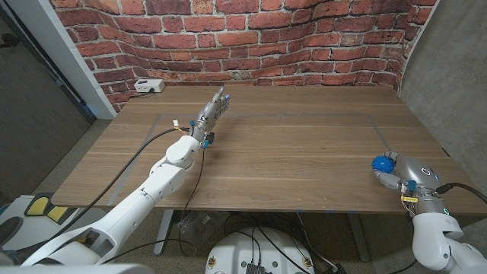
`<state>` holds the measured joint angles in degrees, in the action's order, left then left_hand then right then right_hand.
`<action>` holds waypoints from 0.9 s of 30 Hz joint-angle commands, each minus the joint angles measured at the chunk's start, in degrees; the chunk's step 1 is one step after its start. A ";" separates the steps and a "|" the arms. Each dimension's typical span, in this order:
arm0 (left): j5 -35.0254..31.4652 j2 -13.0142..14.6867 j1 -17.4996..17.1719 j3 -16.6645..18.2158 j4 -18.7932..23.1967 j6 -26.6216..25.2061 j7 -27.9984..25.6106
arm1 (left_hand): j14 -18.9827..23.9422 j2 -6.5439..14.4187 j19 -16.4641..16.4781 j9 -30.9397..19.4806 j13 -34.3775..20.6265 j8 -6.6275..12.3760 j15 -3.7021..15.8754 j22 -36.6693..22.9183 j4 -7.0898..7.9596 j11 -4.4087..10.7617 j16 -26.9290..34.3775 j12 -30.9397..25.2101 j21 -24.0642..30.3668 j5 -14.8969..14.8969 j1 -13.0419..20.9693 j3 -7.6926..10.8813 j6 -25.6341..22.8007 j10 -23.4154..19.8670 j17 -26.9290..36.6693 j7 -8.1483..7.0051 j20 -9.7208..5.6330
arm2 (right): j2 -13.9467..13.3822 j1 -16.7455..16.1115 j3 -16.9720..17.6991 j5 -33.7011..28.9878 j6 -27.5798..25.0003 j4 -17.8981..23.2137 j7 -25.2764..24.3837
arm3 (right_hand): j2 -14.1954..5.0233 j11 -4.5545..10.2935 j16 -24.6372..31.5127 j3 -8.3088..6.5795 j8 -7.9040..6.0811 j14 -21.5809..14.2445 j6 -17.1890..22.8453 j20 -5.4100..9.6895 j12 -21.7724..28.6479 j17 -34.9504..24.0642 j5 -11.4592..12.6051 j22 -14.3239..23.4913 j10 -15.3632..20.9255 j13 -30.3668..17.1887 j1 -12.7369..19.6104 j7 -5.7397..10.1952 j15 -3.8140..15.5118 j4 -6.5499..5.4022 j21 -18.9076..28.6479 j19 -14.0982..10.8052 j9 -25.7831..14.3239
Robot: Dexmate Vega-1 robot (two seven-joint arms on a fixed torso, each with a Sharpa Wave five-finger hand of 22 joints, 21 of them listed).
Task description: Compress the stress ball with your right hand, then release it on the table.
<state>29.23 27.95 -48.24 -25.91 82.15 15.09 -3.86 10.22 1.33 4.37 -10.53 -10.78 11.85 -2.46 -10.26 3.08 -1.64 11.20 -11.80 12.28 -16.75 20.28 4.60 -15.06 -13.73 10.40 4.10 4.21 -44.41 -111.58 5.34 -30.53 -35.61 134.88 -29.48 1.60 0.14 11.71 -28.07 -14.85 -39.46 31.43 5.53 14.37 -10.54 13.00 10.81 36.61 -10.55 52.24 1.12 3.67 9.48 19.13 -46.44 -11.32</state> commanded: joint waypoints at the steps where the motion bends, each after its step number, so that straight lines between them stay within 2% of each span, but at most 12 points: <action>1: -0.15 -0.03 -0.44 0.10 0.46 0.30 -0.43 | 0.33 0.26 0.09 -0.14 -0.28 -0.05 -0.39 -0.19 0.02 -0.02 -0.24 -0.04 -0.14 0.19 0.21 -0.21 -0.21 -0.26 0.17 0.04 0.02 | 5.24 0.75 1.35 -0.20 12.89 -2.82 -6.36 | -0.23 0.22 0.21 -0.43 -0.21 -0.72 0.68 2.83 0.23 -0.33 -0.13 0.18 0.51 -0.05 0.48 0.11 2.24 -0.22 0.42 -0.35 -0.10; 7: -0.25 0.13 -0.71 0.32 0.88 0.43 -0.76 | 0.30 0.29 0.09 -0.14 -0.28 -0.05 -0.34 -0.19 0.02 0.06 -0.26 -0.06 -0.15 0.21 0.24 -0.23 -0.25 -0.34 0.18 -0.02 0.02 | 6.87 1.56 1.41 -0.94 19.08 -4.61 -9.08 | -0.36 0.41 0.09 -0.58 -0.10 -0.78 0.68 2.83 0.11 -0.34 -0.15 0.21 0.60 -0.05 0.97 0.16 2.31 -0.11 0.46 -0.30 -0.10; 24: -0.27 -0.24 0.16 0.11 0.04 0.88 0.04 | 0.37 0.43 0.16 -0.15 -0.29 -0.12 -0.36 -0.19 0.02 0.04 -0.25 0.01 -0.17 0.32 0.35 -0.30 -0.32 -0.29 0.18 -0.02 0.00 | 10.40 3.81 0.71 -3.41 26.69 -7.75 -12.70 | -0.47 1.04 0.20 -0.75 -0.31 -2.40 2.30 3.41 0.20 -0.37 -0.38 0.32 2.32 -0.05 2.02 0.79 3.12 -0.12 1.01 -1.10 -0.09; 27: -0.32 -0.26 0.37 0.00 -0.16 0.82 0.24 | 0.39 0.46 0.16 -0.15 -0.30 -0.13 -0.41 -0.18 0.01 0.00 -0.25 0.01 -0.18 0.35 0.38 -0.32 -0.33 -0.32 0.18 -0.01 0.04 | 11.06 4.20 0.49 -3.93 27.60 -8.45 -13.79 | -0.62 2.12 0.31 -0.82 -0.58 -3.34 3.56 3.80 0.44 -0.42 -0.49 0.39 3.74 -0.06 2.45 1.22 3.47 -0.20 1.27 -1.41 -0.09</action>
<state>28.95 27.93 -48.53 -25.65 82.69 15.92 -4.23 10.22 1.79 4.38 -10.53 -10.78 11.85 -2.46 -10.26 3.08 -1.64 11.21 -11.80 12.29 -16.52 20.74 4.60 -15.06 -13.72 10.40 4.10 4.20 -35.71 -108.69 6.21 -33.31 -12.70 128.82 -40.31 1.34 1.67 11.71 -28.55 -14.83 -41.72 33.90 5.74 14.24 -10.81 12.57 11.06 38.84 -10.53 54.02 1.96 4.11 9.48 19.76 -47.08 -11.34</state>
